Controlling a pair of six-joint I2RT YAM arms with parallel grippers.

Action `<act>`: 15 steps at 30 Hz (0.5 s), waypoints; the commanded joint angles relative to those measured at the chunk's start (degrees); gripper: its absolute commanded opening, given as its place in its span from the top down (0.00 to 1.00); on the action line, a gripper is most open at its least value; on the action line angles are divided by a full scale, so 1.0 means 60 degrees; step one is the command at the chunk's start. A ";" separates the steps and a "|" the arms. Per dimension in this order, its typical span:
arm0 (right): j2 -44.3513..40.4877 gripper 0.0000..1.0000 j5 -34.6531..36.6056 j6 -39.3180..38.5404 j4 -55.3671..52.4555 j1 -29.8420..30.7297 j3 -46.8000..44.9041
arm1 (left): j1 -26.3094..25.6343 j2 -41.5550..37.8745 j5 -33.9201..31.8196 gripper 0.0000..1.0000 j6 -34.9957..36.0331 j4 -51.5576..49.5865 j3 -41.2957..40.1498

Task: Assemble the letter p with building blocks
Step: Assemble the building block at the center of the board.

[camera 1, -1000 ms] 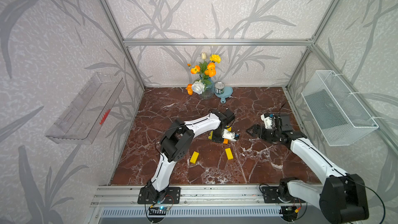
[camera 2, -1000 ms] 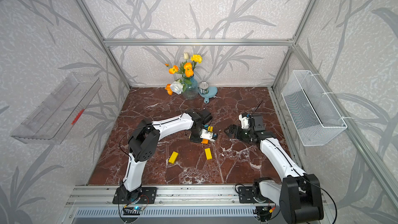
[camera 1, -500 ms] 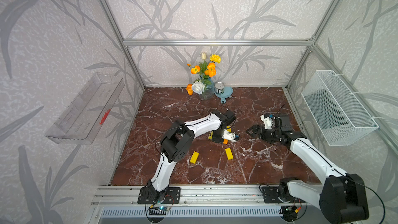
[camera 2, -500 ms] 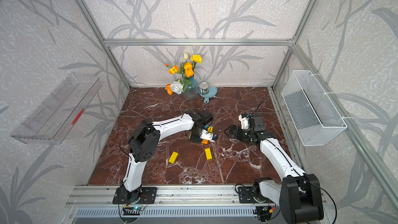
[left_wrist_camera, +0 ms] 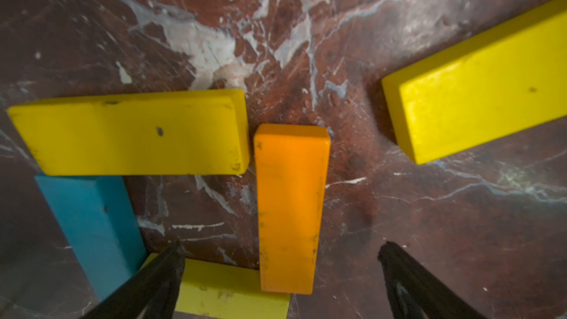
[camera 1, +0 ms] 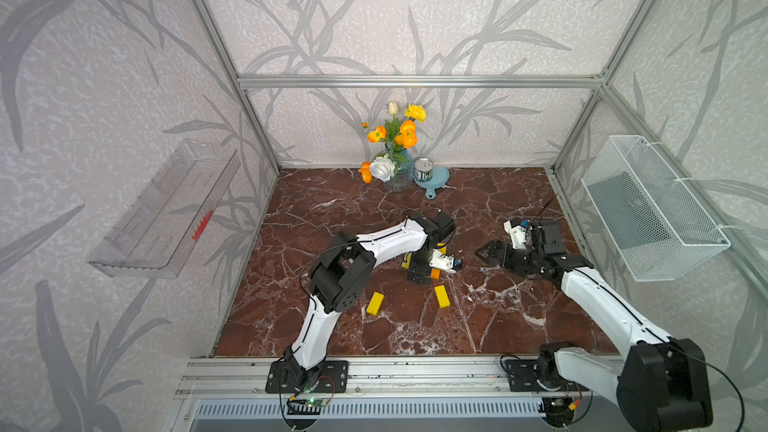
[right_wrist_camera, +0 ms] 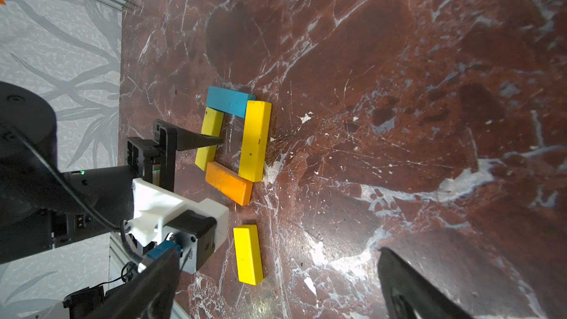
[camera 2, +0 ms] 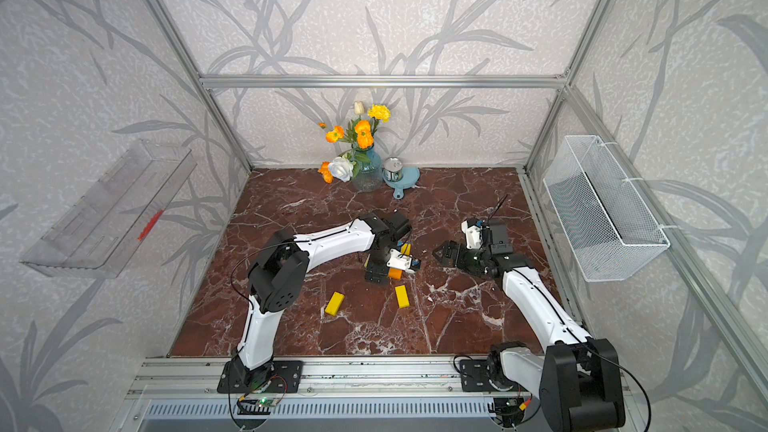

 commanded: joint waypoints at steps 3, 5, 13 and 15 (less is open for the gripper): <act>-0.0533 0.01 0.0970 -0.0367 -0.0418 -0.0165 0.0264 | 0.0011 -0.1312 0.0103 0.00 -0.0712 0.0930 -0.0035; -0.0522 0.01 0.1165 -0.0560 -0.0599 -0.0173 0.0402 | 0.0067 -0.1709 0.0136 0.00 -0.1288 0.1552 -0.0009; 0.0638 0.04 -0.0296 -0.0493 0.0425 0.0369 0.0460 | 0.0205 -0.3681 -0.1377 0.00 -0.4079 0.4480 -0.0395; 0.1085 0.04 -0.0152 -0.0502 0.0625 0.1031 0.0651 | 0.0330 -0.4220 -0.1882 0.00 -0.4649 0.4883 -0.0694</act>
